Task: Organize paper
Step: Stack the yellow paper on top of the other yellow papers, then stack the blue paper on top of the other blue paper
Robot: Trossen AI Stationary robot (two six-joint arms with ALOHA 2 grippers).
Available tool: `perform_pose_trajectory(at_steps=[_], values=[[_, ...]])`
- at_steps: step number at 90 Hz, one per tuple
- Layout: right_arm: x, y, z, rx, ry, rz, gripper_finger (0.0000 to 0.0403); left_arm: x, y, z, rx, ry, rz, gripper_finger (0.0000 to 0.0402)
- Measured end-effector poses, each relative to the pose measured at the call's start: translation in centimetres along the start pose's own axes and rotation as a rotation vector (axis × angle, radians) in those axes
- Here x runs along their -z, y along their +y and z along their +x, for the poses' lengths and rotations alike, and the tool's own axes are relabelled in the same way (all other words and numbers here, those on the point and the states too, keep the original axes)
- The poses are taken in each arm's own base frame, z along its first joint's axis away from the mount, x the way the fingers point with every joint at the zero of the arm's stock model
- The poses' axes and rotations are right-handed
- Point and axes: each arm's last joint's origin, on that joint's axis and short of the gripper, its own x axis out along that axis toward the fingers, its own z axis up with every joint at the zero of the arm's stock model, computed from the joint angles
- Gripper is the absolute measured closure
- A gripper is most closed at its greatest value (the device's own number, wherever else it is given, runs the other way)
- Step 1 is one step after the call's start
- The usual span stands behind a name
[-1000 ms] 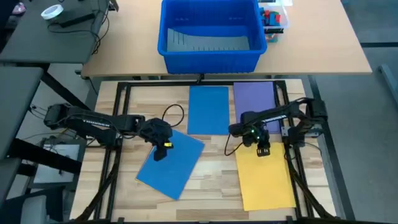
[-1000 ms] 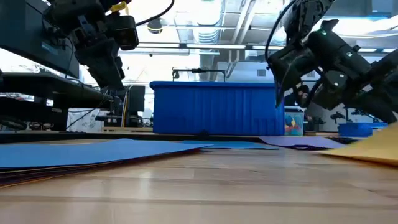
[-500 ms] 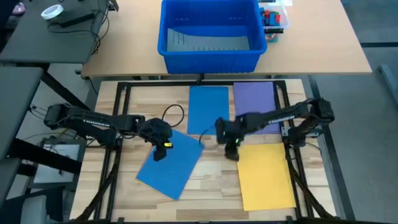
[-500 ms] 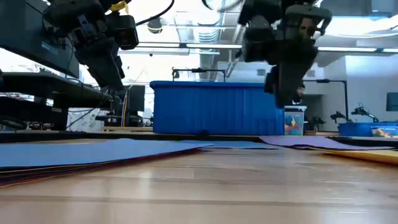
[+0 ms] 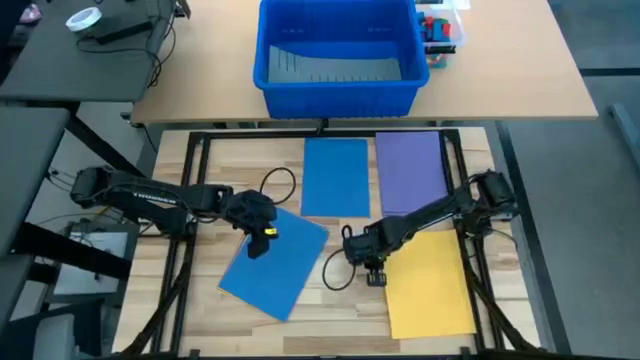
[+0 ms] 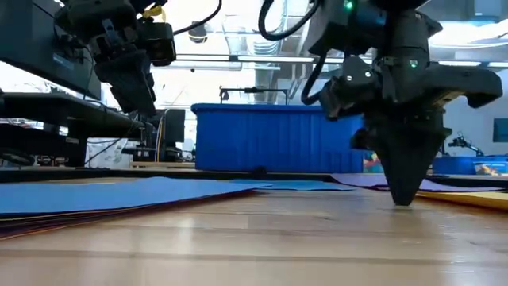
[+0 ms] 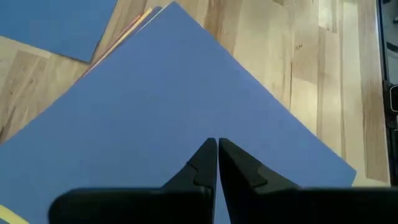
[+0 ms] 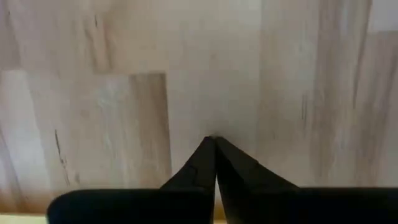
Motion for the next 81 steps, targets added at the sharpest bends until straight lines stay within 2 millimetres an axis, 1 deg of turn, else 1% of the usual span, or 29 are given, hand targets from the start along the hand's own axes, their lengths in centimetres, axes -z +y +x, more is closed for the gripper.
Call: perform_pose_trajectory(at_steps=[12, 28, 45, 64, 70, 76, 81], values=[[1.0, 0.3, 0.1, 0.018, 0.082, -0.028, 0.0403, 0.0, 0.0, 0.0, 0.0, -0.001, 0.0, 0.0402], [1.5, 0.4, 0.0, 0.023, 0.127, -0.029, 0.0403, 0.0, 0.0, 0.0, 0.0, -0.001, 0.001, 0.0402], [1.3, 0.1, -0.6, 0.024, 0.15, -0.01, 0.0403, 0.0, 0.0, 0.0, 0.0, -0.001, 0.007, 0.0402], [-0.1, -0.2, -2.2, 0.009, 0.088, 0.006, 0.0403, 0.0, 0.0, 0.0, 0.0, -0.001, 0.009, 0.0402], [-0.9, 0.0, -3.0, -0.017, 0.047, 0.015, 0.0403, -0.3, -0.1, -0.2, -0.001, 0.002, 0.008, 0.0402], [-1.8, 0.2, -3.9, -0.053, 0.0, 0.061, 0.0403, -0.8, -0.4, -0.7, -0.002, 0.006, 0.008, 0.0402], [-2.7, 0.3, -4.4, -0.078, -0.055, 0.151, 0.0403, -1.1, -0.6, -1.1, -0.011, 0.03, 0.011, 0.0402]])
